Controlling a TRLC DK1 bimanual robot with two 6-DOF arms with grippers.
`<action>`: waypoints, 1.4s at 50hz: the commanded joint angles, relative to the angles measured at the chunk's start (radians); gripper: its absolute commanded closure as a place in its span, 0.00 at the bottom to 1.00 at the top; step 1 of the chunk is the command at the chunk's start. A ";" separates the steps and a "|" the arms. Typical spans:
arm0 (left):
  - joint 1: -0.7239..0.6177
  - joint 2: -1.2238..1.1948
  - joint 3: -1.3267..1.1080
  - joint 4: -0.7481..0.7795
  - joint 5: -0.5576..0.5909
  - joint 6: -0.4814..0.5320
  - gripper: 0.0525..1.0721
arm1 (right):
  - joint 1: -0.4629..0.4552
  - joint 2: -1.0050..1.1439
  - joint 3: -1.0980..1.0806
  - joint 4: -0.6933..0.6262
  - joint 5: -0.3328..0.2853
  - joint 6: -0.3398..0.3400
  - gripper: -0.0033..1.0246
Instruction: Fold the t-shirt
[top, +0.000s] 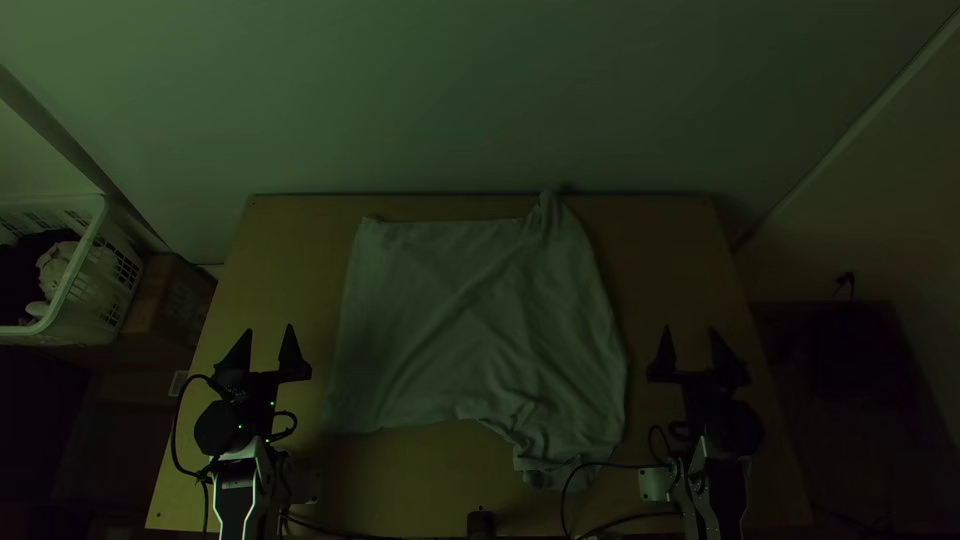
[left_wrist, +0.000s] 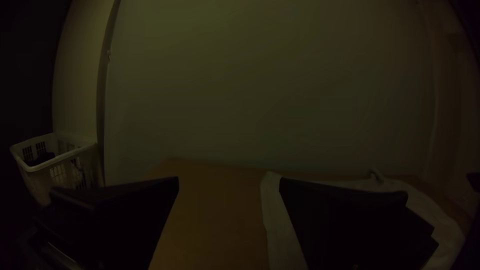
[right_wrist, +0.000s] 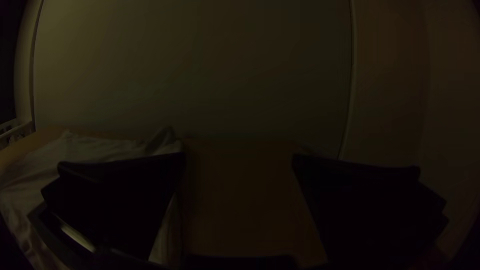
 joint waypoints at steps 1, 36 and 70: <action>-0.002 -0.006 -0.033 -0.027 0.000 -0.007 0.05 | -0.008 -0.004 0.008 -0.009 0.011 -0.025 0.05; -0.056 0.605 0.539 -0.011 0.000 -0.022 0.05 | 0.015 0.465 0.385 0.259 0.011 -0.074 0.05; -0.170 1.327 1.213 -0.263 0.003 -0.041 0.05 | 0.142 1.160 1.022 0.018 0.069 0.049 0.05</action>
